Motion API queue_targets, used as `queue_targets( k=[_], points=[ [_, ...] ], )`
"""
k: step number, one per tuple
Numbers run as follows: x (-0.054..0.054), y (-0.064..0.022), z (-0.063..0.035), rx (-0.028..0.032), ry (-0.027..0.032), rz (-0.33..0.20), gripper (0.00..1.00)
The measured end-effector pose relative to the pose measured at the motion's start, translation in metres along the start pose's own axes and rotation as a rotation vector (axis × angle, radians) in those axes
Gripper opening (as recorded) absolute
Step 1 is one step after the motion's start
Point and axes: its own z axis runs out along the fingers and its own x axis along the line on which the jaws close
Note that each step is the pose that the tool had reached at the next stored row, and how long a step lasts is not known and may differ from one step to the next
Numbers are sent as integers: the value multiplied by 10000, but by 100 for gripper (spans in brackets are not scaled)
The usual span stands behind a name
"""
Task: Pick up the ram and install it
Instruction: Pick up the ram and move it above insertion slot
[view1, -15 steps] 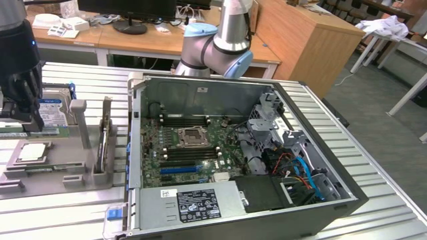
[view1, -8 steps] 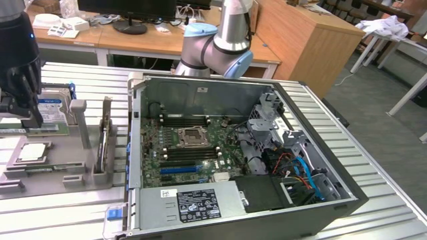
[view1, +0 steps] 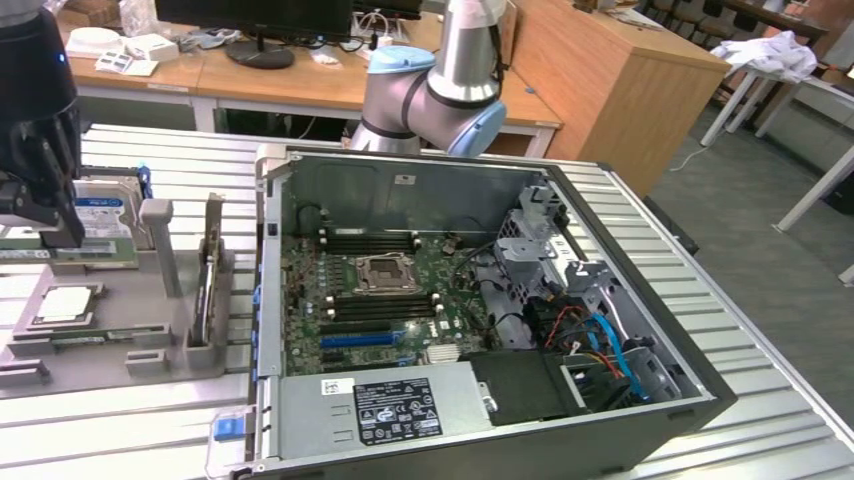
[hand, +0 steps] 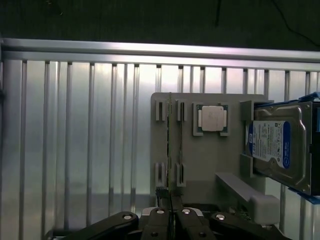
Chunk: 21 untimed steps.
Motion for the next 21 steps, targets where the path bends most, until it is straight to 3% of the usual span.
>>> queue_targets(
  k=[21],
  points=[
    [-6, -38, -249, -2, 0, 33, 11]
  ],
)
